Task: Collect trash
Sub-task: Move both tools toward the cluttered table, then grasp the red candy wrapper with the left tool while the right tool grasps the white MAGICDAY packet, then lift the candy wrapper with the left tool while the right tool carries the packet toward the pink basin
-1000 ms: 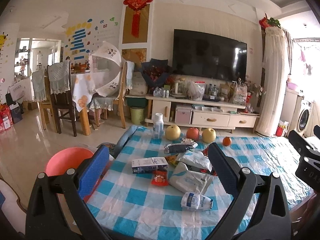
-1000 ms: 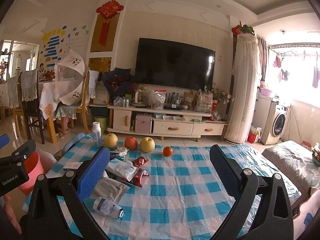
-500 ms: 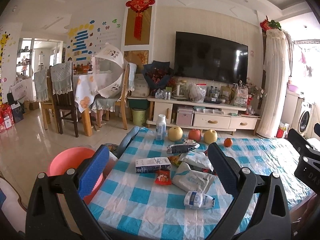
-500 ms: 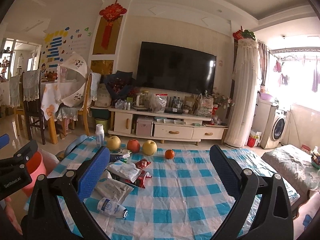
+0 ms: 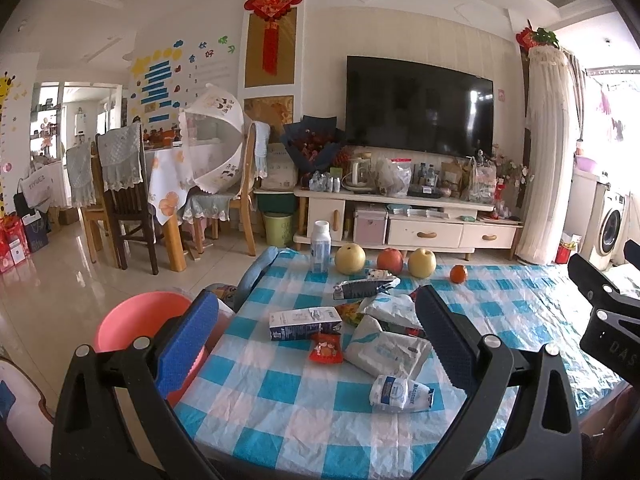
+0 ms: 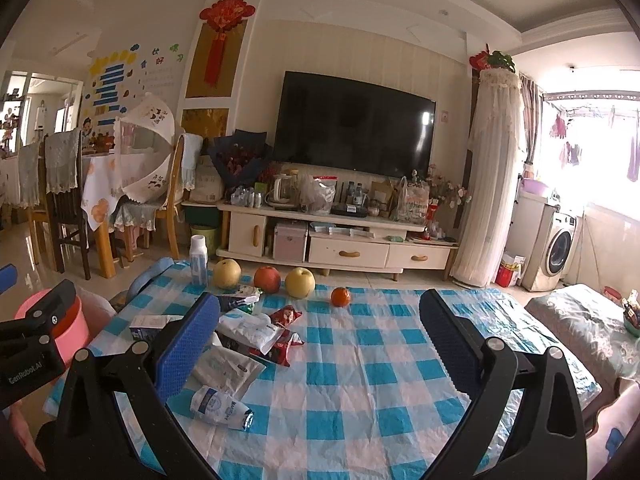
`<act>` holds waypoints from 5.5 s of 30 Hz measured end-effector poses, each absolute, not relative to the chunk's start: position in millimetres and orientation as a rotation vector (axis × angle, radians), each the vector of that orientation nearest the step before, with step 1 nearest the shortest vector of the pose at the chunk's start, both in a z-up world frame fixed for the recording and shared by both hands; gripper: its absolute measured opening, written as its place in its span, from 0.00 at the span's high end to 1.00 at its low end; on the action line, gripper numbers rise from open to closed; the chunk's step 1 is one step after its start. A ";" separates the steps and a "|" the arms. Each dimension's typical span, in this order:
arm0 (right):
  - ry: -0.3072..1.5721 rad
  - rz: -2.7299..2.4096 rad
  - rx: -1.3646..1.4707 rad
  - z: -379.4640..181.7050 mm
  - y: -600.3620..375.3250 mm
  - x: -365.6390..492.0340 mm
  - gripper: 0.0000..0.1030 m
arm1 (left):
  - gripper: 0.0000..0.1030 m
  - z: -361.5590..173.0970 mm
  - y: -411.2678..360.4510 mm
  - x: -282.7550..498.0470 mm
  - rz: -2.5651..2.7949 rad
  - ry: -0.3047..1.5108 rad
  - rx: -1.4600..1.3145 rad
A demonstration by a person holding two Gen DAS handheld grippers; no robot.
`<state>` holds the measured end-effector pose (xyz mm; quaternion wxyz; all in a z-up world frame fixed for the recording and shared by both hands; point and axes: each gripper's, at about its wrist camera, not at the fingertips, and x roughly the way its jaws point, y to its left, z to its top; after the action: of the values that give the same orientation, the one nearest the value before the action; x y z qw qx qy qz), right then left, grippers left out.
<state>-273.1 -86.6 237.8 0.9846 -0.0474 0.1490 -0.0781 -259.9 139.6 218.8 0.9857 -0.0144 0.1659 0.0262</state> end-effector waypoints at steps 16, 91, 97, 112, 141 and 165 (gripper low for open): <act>0.413 -0.083 -0.055 183.4 -107.2 -230.1 0.05 | 0.04 180.2 116.1 -226.1 -0.025 0.409 0.064; 0.875 0.574 -0.273 8.7 -11.2 -128.0 0.41 | 0.65 15.3 165.3 -19.1 -0.181 0.895 -0.108; 0.871 0.520 -0.294 12.5 -18.2 -134.6 0.41 | 0.31 14.7 156.1 -17.8 -0.111 0.880 0.007; 0.879 0.478 -0.122 35.5 -56.6 -139.1 0.41 | 0.57 18.4 150.7 -15.1 -0.081 0.907 0.035; 0.850 0.488 -0.051 54.7 3.4 -138.4 0.41 | 0.45 27.2 189.3 -36.2 -0.266 0.984 -0.016; 0.804 0.647 -0.110 94.5 80.2 -128.9 0.41 | 0.61 96.5 278.0 -54.4 -0.001 0.745 -0.188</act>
<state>-128.9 80.2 94.5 0.8684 -0.0523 0.3841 0.3091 -54.4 278.0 96.5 0.9271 -0.0916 0.3634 -0.0006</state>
